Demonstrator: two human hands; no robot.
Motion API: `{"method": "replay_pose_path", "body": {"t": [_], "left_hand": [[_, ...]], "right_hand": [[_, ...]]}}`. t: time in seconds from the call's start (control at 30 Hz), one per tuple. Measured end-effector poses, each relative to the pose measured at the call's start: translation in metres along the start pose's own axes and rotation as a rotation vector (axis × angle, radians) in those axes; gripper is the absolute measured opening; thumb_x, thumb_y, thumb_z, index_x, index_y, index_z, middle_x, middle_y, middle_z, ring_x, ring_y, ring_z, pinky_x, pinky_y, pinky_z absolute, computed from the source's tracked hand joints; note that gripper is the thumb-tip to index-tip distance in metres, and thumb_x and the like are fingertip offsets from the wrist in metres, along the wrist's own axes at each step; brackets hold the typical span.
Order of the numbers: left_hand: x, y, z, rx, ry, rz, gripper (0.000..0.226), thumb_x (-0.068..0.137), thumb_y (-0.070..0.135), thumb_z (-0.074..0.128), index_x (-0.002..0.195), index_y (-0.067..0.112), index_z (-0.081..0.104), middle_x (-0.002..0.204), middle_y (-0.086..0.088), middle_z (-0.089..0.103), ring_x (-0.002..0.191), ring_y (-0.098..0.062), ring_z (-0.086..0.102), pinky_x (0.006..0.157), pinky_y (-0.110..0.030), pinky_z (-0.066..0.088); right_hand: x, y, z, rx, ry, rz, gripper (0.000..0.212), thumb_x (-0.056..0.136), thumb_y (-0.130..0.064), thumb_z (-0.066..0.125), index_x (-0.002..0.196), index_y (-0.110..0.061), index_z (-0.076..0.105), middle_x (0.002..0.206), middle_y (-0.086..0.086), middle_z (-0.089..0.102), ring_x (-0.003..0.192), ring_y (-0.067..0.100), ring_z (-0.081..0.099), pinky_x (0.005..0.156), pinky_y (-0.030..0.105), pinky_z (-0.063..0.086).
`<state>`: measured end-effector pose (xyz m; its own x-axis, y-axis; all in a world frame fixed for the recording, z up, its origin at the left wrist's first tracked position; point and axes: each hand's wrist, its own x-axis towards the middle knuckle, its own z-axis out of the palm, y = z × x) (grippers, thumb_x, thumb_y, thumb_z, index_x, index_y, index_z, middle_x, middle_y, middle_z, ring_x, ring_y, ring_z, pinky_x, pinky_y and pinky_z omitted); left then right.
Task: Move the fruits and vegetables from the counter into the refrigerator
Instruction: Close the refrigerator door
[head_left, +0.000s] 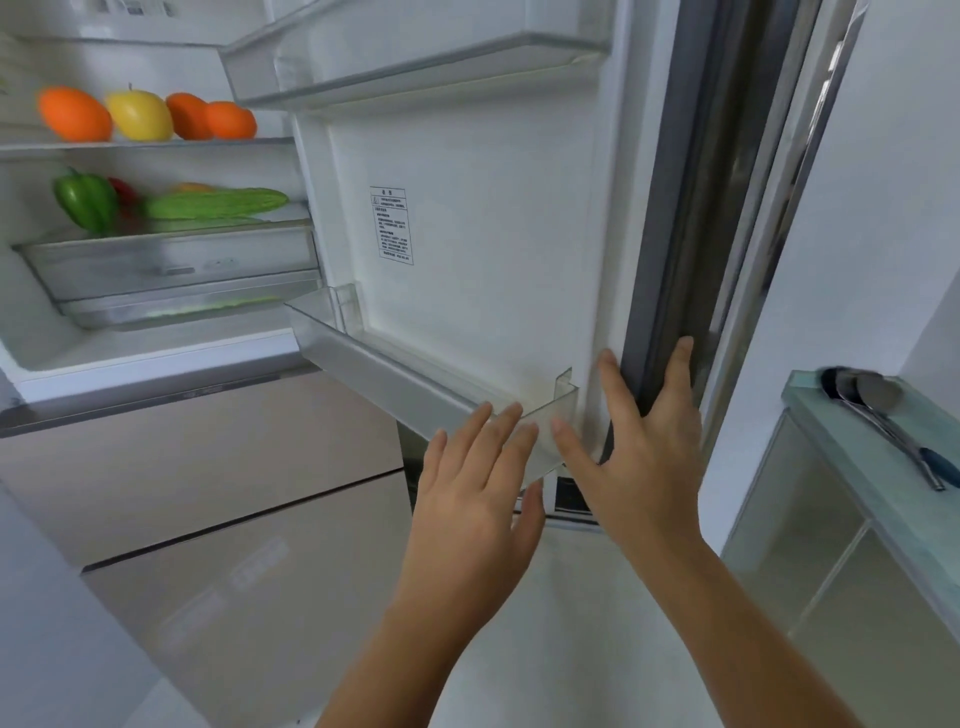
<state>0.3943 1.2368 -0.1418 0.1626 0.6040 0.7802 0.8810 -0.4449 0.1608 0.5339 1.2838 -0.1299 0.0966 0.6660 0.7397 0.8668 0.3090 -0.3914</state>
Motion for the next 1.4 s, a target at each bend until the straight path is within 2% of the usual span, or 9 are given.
{"method": "replay_pose_path", "body": {"t": [0.3,0.47,0.6,0.8,0.97,1.1,1.23,1.3,1.4], "left_hand": [[-0.036,-0.029,-0.057,0.079,-0.027,-0.093,0.041,0.083,0.025,0.047,0.119,0.007,0.055,0.131,-0.009,0.055,0.124,-0.024,0.044,0.093,-0.056,0.043],[-0.058,-0.045,-0.088,0.132,-0.044,-0.155,0.041,0.084,0.025,0.045,0.119,0.005,0.055,0.134,-0.012,0.051,0.123,-0.029,0.047,0.092,-0.054,0.043],[-0.083,-0.052,-0.115,0.193,-0.03,-0.224,0.041,0.085,0.026,0.045,0.12,0.006,0.055,0.133,-0.012,0.052,0.124,-0.03,0.047,0.097,-0.053,0.041],[-0.119,-0.065,-0.159,0.305,-0.028,-0.332,0.043,0.084,0.027,0.042,0.118,0.006,0.056,0.13,-0.012,0.055,0.122,-0.031,0.048,0.098,-0.052,0.037],[-0.152,-0.077,-0.197,0.387,0.016,-0.412,0.042,0.083,0.026,0.043,0.115,0.005,0.059,0.126,-0.012,0.058,0.119,-0.032,0.051,0.096,-0.052,0.038],[-0.181,-0.088,-0.227,0.45,0.022,-0.474,0.042,0.083,0.027,0.043,0.115,0.006,0.058,0.126,-0.011,0.058,0.119,-0.032,0.051,0.097,-0.051,0.037],[-0.201,-0.097,-0.251,0.486,0.044,-0.523,0.041,0.083,0.027,0.042,0.116,0.007,0.057,0.126,-0.01,0.057,0.12,-0.03,0.049,0.095,-0.053,0.041],[-0.208,-0.103,-0.26,0.5,0.061,-0.536,0.04,0.083,0.027,0.043,0.115,0.008,0.056,0.126,-0.01,0.058,0.12,-0.028,0.047,0.095,-0.053,0.04],[-0.213,-0.112,-0.271,0.522,0.066,-0.56,0.041,0.083,0.028,0.042,0.115,0.007,0.057,0.126,-0.011,0.058,0.119,-0.032,0.051,0.094,-0.054,0.042]], "right_hand": [[-0.046,-0.062,-0.015,-0.005,-0.032,-0.081,0.065,0.08,-0.044,0.059,0.136,-0.015,0.043,0.147,0.032,0.014,0.13,0.048,0.026,0.098,0.063,0.032],[-0.068,-0.096,-0.02,0.022,-0.052,-0.123,0.064,0.079,-0.047,0.051,0.134,-0.014,0.045,0.146,0.034,0.016,0.126,0.048,0.029,0.097,0.062,0.034],[-0.087,-0.125,-0.021,0.055,-0.068,-0.158,0.063,0.08,-0.046,0.059,0.134,-0.016,0.045,0.146,0.033,0.013,0.127,0.045,0.022,0.095,0.06,0.038],[-0.114,-0.176,-0.018,0.138,-0.119,-0.245,0.063,0.08,-0.046,0.058,0.134,-0.017,0.045,0.147,0.023,0.0,0.129,0.042,0.011,0.093,0.059,0.038],[-0.137,-0.218,-0.008,0.179,-0.196,-0.313,0.063,0.077,-0.043,0.052,0.131,-0.011,0.047,0.148,0.032,0.007,0.131,0.044,0.012,0.095,0.061,0.035],[-0.15,-0.251,0.002,0.235,-0.253,-0.4,0.062,0.073,-0.034,0.066,0.127,-0.007,0.051,0.147,0.033,0.016,0.132,0.044,0.012,0.098,0.061,0.029],[-0.156,-0.277,0.012,0.31,-0.334,-0.511,0.059,0.072,-0.027,0.07,0.124,-0.006,0.052,0.146,0.03,0.022,0.134,0.043,0.013,0.101,0.06,0.027],[-0.157,-0.287,0.016,0.374,-0.373,-0.585,0.054,0.075,-0.026,0.067,0.123,-0.006,0.053,0.147,0.028,0.023,0.136,0.042,0.014,0.102,0.061,0.027],[-0.154,-0.298,0.021,0.453,-0.381,-0.721,0.047,0.081,-0.029,0.048,0.121,-0.005,0.055,0.146,0.026,0.027,0.136,0.04,0.014,0.101,0.06,0.031]]}}
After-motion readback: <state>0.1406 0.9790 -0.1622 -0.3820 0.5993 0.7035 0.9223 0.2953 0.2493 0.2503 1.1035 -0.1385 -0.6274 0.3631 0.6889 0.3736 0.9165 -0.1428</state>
